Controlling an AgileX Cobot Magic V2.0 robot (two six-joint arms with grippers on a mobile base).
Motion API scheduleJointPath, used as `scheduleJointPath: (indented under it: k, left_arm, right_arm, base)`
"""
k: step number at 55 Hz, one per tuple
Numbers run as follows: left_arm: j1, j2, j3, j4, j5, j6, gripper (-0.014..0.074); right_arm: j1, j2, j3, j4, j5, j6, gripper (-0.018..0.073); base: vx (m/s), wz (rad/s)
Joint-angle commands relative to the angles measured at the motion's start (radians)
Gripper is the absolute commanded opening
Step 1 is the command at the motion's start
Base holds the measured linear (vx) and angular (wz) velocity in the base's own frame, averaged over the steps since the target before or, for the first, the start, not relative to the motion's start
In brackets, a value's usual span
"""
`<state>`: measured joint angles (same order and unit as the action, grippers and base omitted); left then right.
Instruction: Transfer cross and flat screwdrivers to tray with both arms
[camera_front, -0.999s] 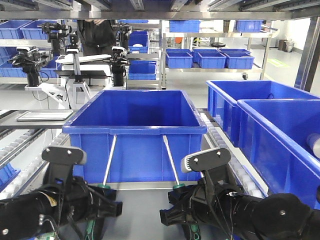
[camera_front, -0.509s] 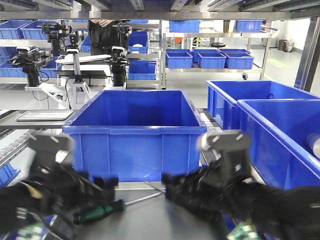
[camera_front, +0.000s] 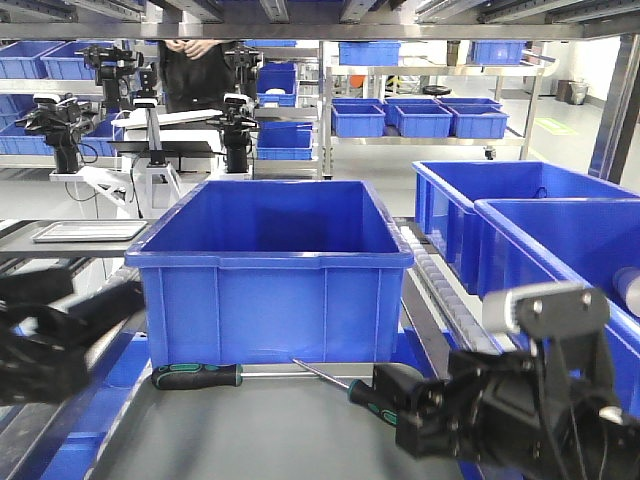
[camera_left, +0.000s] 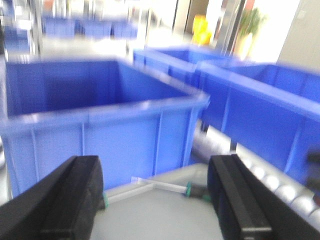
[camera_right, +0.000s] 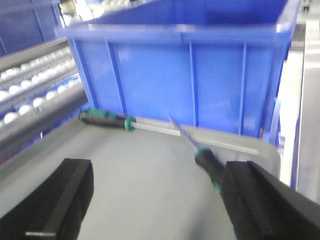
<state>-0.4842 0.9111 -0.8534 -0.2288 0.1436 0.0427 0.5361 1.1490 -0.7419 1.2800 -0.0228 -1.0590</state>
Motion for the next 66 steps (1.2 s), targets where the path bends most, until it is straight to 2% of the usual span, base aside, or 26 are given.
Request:
scheduleJointPath:
  k: [1, 22, 27, 33, 41, 46, 55, 61, 64, 66]
  left_arm:
    - [-0.005, -0.022, -0.024, -0.004, -0.072, 0.0, 0.057]
    - [-0.005, -0.015, -0.024, -0.004, -0.071, 0.001, 0.057]
    - [-0.005, -0.02, -0.012, -0.002, -0.123, 0.018, 0.0565]
    - [0.007, -0.078, 0.065, 0.044, -0.144, 0.02, 0.0527]
    - [0.105, -0.233, 0.258, 0.044, -0.144, -0.043, 0.0442]
    - [0.196, -0.374, 0.396, 0.062, -0.136, -0.043, 0.0365]
    - [0.331, -0.59, 0.595, 0.078, -0.132, -0.043, 0.0174]
    - [0.382, -0.722, 0.709, 0.078, -0.122, -0.043, 0.004]
    - [0.396, -0.781, 0.753, 0.078, -0.124, -0.043, -0.001]
    - [0.403, -0.815, 0.778, 0.078, -0.123, -0.043, -0.0008]
  right_arm:
    - [0.0, -0.025, -0.019, 0.0, -0.016, -0.014, 0.0582]
    - [0.0, -0.025, -0.011, 0.0, -0.016, -0.014, 0.0582]
    - [0.0, -0.025, -0.011, 0.0, -0.016, -0.014, 0.0582]
    - [0.0, -0.025, -0.011, 0.0, -0.014, -0.014, 0.0582]
    - [0.0, -0.025, -0.011, 0.0, -0.012, -0.014, 0.0582]
    - [0.0, -0.025, -0.011, 0.0, -0.012, -0.014, 0.0582]
    - [0.0, -0.025, -0.011, 0.0, -0.012, -0.014, 0.0582]
    - [0.0, -0.025, -0.011, 0.0, -0.012, -0.014, 0.0582]
    - [0.0, -0.025, -0.011, 0.0, -0.012, -0.014, 0.0582]
    - [0.0, -0.025, -0.011, 0.0, -0.012, -0.014, 0.0582]
  base:
    - [0.0, 0.0]
    - [0.0, 0.0]
    - [0.0, 0.0]
    - [0.0, 0.0]
    - [0.0, 0.0]
    - [0.0, 0.0]
    - [0.0, 0.0]
    - [0.0, 0.0]
    - [0.0, 0.0]
    - [0.0, 0.0]
